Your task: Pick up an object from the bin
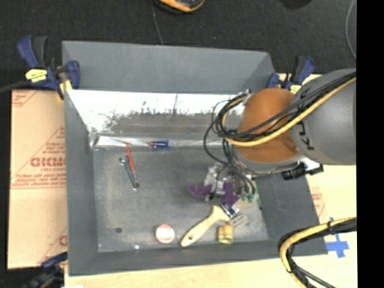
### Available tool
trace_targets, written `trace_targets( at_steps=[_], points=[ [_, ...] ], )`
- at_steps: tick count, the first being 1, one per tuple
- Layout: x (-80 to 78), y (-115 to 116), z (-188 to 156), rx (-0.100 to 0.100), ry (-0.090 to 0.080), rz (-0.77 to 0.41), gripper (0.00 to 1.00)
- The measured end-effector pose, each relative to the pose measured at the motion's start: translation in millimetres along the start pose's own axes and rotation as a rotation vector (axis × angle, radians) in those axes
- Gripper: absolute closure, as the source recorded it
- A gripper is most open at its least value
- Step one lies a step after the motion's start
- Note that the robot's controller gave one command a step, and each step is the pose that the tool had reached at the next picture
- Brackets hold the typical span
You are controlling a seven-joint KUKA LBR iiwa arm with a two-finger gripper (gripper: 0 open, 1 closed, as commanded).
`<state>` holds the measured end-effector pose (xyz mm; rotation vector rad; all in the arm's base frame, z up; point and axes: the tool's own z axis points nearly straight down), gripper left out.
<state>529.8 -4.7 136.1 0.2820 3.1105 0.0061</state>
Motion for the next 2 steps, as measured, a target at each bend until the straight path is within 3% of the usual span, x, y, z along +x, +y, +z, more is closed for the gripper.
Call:
trace_targets(
  at_steps=[2],
  points=[
    [-0.3,-0.2,-37.8,-0.001,0.002,-0.001,1.00]
  ],
)
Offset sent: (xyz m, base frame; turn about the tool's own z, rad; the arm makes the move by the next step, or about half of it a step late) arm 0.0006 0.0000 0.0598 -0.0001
